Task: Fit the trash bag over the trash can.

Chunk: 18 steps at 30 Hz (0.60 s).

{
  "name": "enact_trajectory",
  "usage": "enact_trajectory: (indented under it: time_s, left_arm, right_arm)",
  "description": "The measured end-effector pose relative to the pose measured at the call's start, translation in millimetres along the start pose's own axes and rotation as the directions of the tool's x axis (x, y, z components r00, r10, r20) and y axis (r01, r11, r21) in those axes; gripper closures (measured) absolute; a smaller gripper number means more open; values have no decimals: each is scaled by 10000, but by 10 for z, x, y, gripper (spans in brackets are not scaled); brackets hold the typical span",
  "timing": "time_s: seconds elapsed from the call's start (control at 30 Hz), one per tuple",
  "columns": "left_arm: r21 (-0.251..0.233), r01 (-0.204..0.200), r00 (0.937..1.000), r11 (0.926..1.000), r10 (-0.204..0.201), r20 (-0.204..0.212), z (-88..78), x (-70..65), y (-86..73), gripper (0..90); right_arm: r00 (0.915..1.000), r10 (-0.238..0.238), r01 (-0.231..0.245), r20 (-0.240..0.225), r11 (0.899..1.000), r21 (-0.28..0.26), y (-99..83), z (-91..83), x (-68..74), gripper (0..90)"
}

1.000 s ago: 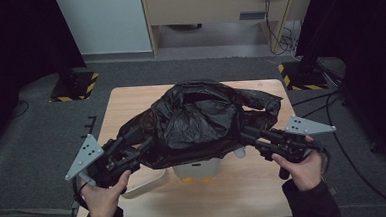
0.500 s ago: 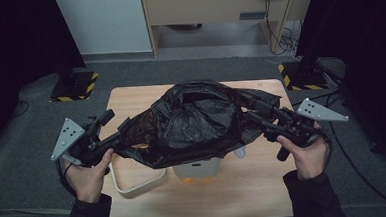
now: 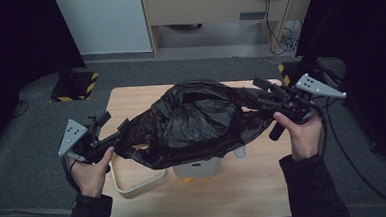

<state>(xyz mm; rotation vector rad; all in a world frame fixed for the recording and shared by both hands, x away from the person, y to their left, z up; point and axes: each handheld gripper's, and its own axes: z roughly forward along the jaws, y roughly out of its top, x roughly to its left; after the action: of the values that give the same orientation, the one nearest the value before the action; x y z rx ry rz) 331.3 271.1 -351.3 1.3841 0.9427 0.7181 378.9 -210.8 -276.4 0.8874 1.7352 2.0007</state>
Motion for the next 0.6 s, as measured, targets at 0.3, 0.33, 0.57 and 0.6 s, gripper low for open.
enact_trajectory:
  time_s: [0.3, 0.33, 0.57, 0.6]
  left_arm:
    - [536, -203, 9998, 9984, 200, 64, 70, -28, -108, 250]
    - [573, -195, 9998, 9982, 190, 89, 84, -37, -120, 250]
    - [810, -387, 9991, 9960, 374, 183, 129, -84, -160, 249]
    - [813, -395, 9991, 9959, 382, 182, 131, -87, -162, 250]
  right_arm:
    - [9988, 358, -365, -323, 9991, -207, 176, 208, 34, 250]
    - [9989, 317, -323, -336, 9993, -173, 190, 238, 48, 249]
    - [9986, -143, 138, -507, 9999, -84, 295, 422, 161, 251]
    - [9985, -207, 205, -502, 9998, -61, 311, 446, 180, 251]
